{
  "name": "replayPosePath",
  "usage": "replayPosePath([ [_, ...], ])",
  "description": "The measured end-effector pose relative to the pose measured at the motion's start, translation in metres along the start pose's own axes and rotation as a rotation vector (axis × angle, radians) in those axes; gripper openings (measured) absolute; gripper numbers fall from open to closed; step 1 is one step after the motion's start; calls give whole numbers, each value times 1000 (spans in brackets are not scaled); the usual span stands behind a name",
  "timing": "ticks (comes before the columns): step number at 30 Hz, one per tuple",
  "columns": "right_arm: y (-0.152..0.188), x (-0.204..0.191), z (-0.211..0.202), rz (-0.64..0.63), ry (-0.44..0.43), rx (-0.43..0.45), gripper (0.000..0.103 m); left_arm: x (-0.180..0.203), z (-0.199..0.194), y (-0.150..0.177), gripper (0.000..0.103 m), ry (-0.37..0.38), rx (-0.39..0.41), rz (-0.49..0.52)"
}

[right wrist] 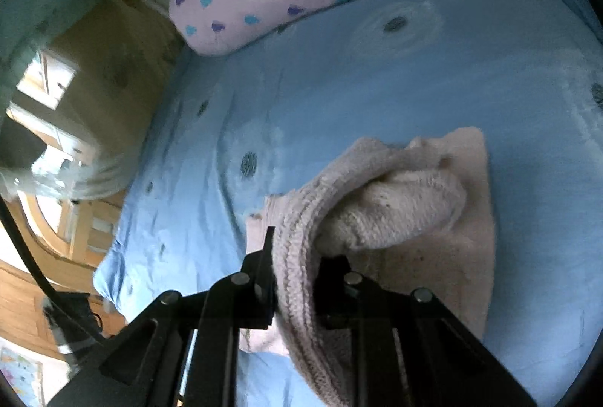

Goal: Fold small clothes

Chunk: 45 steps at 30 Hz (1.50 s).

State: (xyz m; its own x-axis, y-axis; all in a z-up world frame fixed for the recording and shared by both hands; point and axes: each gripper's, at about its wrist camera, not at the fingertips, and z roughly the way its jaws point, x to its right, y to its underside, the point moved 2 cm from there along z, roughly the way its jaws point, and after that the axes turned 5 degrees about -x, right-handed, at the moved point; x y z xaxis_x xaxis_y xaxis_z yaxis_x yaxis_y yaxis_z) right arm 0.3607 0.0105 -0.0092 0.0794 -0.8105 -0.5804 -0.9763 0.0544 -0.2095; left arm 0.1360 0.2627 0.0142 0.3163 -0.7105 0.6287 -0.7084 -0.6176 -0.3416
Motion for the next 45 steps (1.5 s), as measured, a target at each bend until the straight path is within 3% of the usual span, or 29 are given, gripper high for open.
replayPosePath([
  [7,20,-38,58,-18,21,-82,17,-4,2,-1,0,-27,-36,-44],
  [15,40,-53,114,-25,99,-150,17,-11,6,-2,0,-4,-51,-76],
  [17,43,-52,123,-13,109,-167,22,-11,6,-2,0,-13,-49,-75],
  [19,44,-52,127,5,84,-172,28,-11,5,-2,0,-9,-50,-75],
  [20,44,-52,127,10,64,-172,36,-11,6,-2,0,-11,-51,-74],
  [22,43,-53,123,30,-25,-170,43,-11,5,-2,0,-14,-49,-72],
  [26,40,-57,111,64,-170,-148,43,-10,6,-1,0,-23,-54,-66],
  [30,39,-58,93,33,-162,-123,43,-10,10,1,2,-30,-71,-61],
  [35,48,-34,42,-126,-68,-68,43,-10,22,4,16,-30,-103,-57],
  [38,67,-9,0,-319,75,12,43,-9,35,9,26,-20,-144,-59],
  [41,101,19,-34,-519,215,76,43,-5,48,19,29,-16,-181,-56],
  [45,152,35,-37,-753,419,118,43,5,59,30,41,-49,-197,9],
])
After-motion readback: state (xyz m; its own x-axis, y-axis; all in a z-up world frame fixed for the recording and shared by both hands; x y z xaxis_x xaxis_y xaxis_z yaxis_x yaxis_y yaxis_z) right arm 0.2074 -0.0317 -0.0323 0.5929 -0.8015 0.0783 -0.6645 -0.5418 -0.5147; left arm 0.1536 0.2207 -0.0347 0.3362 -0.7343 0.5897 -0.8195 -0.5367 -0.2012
